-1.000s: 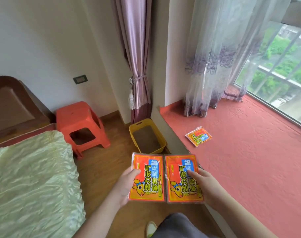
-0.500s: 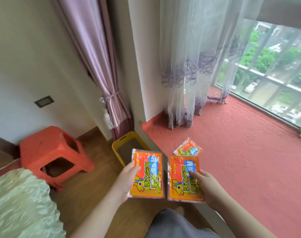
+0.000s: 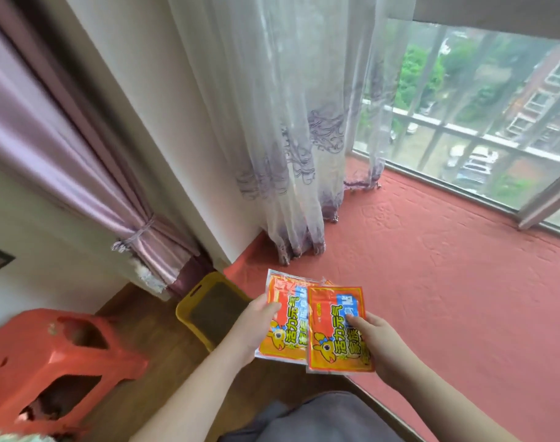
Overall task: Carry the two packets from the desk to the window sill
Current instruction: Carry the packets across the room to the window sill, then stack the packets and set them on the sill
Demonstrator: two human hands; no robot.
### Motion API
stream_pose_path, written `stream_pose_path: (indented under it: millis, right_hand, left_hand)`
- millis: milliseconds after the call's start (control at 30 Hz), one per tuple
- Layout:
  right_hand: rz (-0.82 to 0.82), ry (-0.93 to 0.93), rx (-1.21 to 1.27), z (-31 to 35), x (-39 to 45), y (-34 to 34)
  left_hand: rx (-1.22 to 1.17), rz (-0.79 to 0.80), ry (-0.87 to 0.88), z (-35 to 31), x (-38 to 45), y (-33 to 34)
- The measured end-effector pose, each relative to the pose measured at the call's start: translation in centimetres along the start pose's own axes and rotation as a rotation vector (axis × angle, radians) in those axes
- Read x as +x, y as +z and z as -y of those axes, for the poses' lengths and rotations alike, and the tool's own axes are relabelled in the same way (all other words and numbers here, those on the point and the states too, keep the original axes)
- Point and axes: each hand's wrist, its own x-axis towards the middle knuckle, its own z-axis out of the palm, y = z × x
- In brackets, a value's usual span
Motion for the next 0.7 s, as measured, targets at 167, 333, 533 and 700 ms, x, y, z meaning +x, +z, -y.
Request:
stream_pose_path:
  millis: [167, 333, 533, 700]
  right_hand:
    - [-0.118, -0.026, 0.095, -0.1, 2.1, 0.3]
    - [-0.224, -0.053, 0.227, -0.3, 3.5, 1.9]
    - [-0.292, -0.045, 0.402, -1.2, 4.5, 3.5]
    - [-0.381, -0.08, 0.464, -1.9, 5.5, 3.4]
  left_hand:
    - [0.003, 0.161, -0.072, -1.4, 4.6, 0.6]
    - [0.06, 0.333, -0.089, -2.5, 9.5, 1.1]
    - [0.093, 0.566, -0.146, -2.2, 13.1, 2.3]
    - [0.11, 0.649, -0.194, -1.0, 14.2, 4.3]
